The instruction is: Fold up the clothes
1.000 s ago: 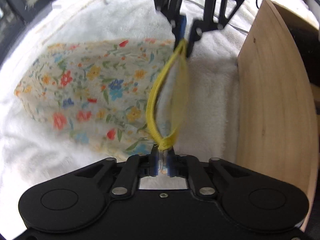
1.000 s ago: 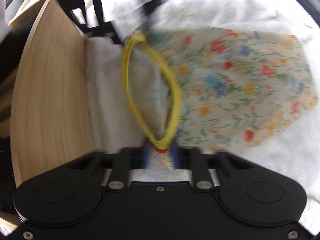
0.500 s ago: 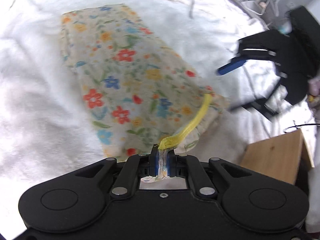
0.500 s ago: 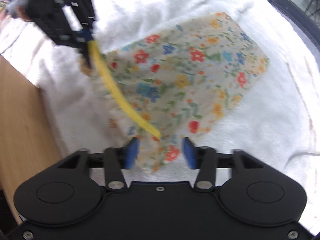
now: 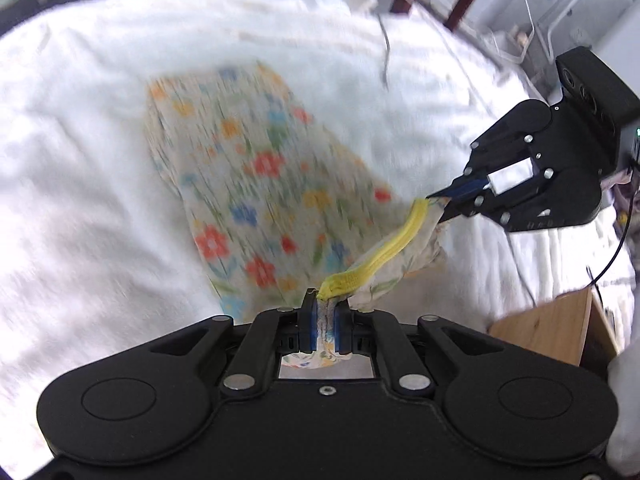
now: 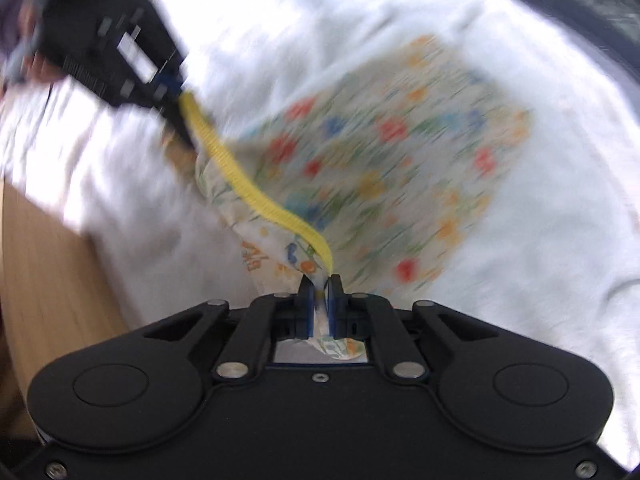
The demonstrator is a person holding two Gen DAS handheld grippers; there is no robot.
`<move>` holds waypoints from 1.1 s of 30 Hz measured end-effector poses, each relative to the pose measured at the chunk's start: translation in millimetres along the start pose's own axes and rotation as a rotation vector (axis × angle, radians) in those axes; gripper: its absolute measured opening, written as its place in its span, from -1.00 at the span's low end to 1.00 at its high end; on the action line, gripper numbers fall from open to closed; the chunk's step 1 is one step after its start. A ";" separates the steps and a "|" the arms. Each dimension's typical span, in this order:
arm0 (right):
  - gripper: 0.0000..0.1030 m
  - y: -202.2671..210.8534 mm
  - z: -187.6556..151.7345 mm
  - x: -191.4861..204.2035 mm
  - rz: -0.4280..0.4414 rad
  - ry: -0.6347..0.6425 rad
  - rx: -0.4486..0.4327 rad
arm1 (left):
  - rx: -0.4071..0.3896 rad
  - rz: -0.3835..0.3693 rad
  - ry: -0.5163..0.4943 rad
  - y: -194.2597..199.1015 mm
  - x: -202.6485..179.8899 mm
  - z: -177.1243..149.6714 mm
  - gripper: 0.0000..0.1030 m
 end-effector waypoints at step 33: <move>-0.95 132.6 150.3 -82.7 -0.371 0.089 -0.457 | -0.575 0.232 -0.270 147.2 -38.0 184.3 -0.85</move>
Point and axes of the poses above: each gripper's, at about its wrist camera, not at the fingertips, and y roughly against the way its jaws point, x to its left, z to its top, the point moved 8 cm from there along -y, roughly the way its jaws point, and after that the axes turned 8 degrees about y, right-handed, at the moved point
